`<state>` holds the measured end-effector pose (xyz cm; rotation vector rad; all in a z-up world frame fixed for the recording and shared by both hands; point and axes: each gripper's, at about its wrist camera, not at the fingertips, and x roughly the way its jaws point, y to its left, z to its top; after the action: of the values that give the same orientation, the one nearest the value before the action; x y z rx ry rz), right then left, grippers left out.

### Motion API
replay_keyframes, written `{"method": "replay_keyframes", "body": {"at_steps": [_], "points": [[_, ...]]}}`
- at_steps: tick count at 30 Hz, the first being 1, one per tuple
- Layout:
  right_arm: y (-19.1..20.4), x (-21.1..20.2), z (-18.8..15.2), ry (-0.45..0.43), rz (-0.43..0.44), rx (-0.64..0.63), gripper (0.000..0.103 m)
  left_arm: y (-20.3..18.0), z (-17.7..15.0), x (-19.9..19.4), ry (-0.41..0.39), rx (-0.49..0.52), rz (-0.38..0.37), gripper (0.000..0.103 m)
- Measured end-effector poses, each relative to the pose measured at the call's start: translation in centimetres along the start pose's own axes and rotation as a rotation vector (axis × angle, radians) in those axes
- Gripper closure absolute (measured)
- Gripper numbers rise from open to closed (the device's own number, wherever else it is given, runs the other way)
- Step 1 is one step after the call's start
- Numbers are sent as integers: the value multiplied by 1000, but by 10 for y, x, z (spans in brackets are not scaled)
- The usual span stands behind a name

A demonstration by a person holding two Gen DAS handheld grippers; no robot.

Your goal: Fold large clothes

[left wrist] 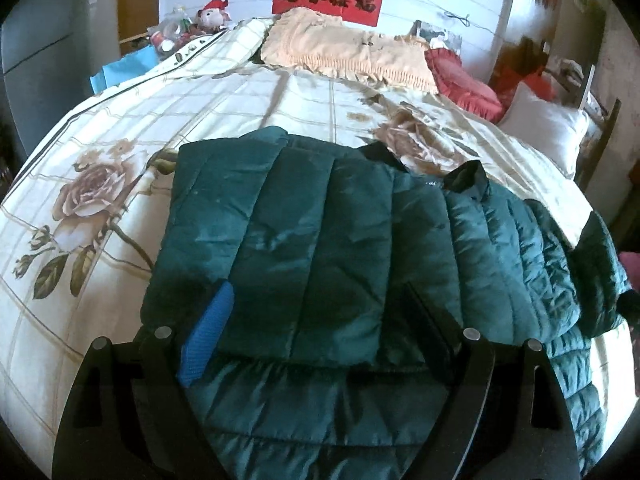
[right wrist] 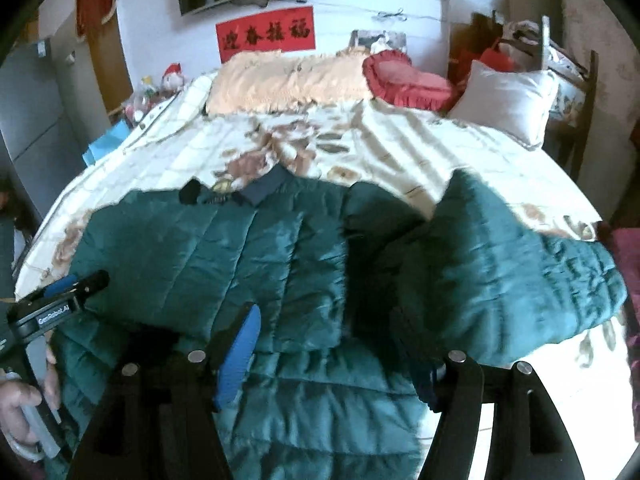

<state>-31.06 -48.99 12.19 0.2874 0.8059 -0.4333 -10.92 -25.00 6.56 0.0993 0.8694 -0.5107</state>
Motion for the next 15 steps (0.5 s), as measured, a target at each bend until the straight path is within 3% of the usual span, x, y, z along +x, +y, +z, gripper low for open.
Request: {"method": "replay_keyframes", "body": {"at_steps": [5,11,15], "points": [[-45,-19,7,-45,-90,52,37,3,-4,16,55,-34,1,17],[-103,-14,9,-18,-209,118,37,0,-12,21,44,-11,23,17],[-148,-14,5,-20,-241,203,37,1,-16,24,39,-7,20,17]]}}
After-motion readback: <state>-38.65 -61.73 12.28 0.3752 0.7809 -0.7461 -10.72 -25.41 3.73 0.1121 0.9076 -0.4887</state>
